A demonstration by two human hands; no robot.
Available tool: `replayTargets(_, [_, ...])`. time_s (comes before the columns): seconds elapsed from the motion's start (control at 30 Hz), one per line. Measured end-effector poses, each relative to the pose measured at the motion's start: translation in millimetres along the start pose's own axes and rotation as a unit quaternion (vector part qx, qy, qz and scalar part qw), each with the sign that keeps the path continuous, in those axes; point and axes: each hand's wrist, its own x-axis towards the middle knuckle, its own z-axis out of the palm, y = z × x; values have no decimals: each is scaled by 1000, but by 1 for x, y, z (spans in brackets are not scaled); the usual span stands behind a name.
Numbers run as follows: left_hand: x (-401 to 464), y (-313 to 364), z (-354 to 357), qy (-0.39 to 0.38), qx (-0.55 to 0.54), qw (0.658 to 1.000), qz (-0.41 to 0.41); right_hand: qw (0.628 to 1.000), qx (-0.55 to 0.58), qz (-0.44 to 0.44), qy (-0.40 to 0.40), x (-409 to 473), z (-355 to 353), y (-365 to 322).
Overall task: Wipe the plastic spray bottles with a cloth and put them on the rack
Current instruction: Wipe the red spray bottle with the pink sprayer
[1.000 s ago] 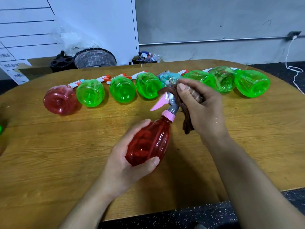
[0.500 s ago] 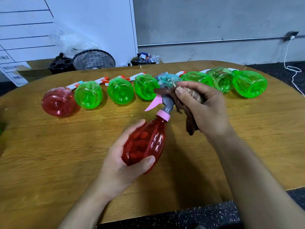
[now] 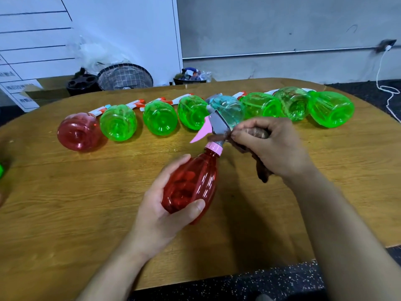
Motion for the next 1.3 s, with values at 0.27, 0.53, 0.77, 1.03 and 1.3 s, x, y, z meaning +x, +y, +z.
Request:
replayTargets(0.27, [-4, 6, 2, -50, 107, 993, 1, 981, -60, -130, 133, -1, 21, -6])
replayTargets(0.53, [-4, 7, 2, -50, 110, 993, -9, 979, -40, -122, 158, -1, 22, -3])
replayTargets(0.77, [4, 8, -7, 69, -61, 995, -49, 970, 107, -87, 200, -13, 46, 6])
replayTargets(1.03, [10, 23, -9, 110, -168, 977, -69, 969, 236, 29, 68, -40, 96, 15])
replayTargets(1.3, [4, 19, -15, 86, -98, 988, -83, 980, 190, -39, 33, -53, 102, 8])
